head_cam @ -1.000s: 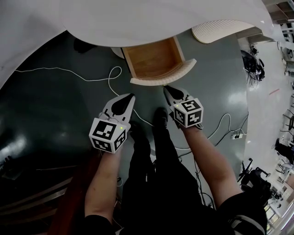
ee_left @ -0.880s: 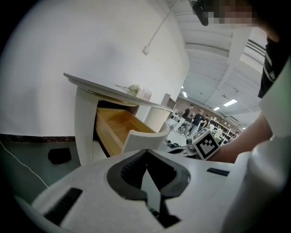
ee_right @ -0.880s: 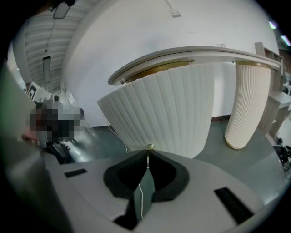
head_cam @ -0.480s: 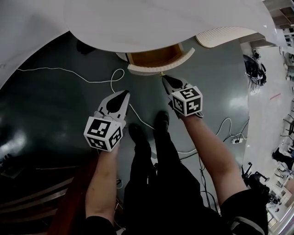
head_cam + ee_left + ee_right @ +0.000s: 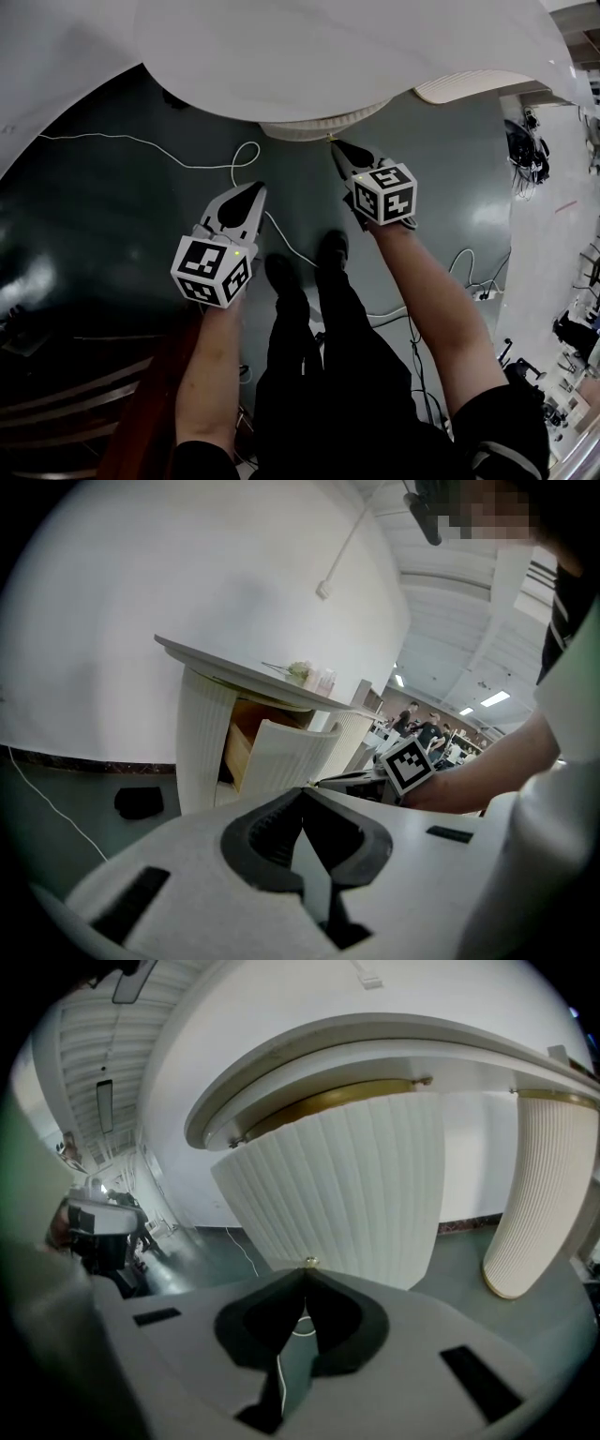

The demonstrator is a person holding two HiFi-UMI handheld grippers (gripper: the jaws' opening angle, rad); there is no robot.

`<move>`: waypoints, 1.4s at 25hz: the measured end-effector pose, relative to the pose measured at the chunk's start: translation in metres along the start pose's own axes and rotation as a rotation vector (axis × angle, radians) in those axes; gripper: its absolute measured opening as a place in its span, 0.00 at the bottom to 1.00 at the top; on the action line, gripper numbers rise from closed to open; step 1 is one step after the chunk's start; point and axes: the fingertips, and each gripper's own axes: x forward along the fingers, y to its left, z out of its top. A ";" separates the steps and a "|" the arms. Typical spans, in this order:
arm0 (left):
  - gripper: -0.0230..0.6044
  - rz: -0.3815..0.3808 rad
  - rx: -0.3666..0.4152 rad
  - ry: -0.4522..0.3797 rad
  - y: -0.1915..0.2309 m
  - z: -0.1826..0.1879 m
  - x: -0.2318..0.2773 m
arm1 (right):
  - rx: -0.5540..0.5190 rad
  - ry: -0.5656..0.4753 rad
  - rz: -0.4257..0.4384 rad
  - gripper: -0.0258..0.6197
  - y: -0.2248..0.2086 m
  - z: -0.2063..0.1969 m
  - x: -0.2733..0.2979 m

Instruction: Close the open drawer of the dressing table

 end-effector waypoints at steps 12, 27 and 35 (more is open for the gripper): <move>0.05 0.015 -0.019 -0.017 0.016 0.010 -0.005 | -0.011 -0.096 -0.031 0.05 -0.014 0.036 0.036; 0.05 0.038 -0.029 -0.001 0.017 -0.001 -0.021 | 0.039 -0.120 -0.040 0.05 -0.017 0.054 0.050; 0.05 0.026 0.020 -0.051 -0.009 0.048 -0.060 | 0.040 -0.025 0.004 0.05 0.046 0.026 -0.008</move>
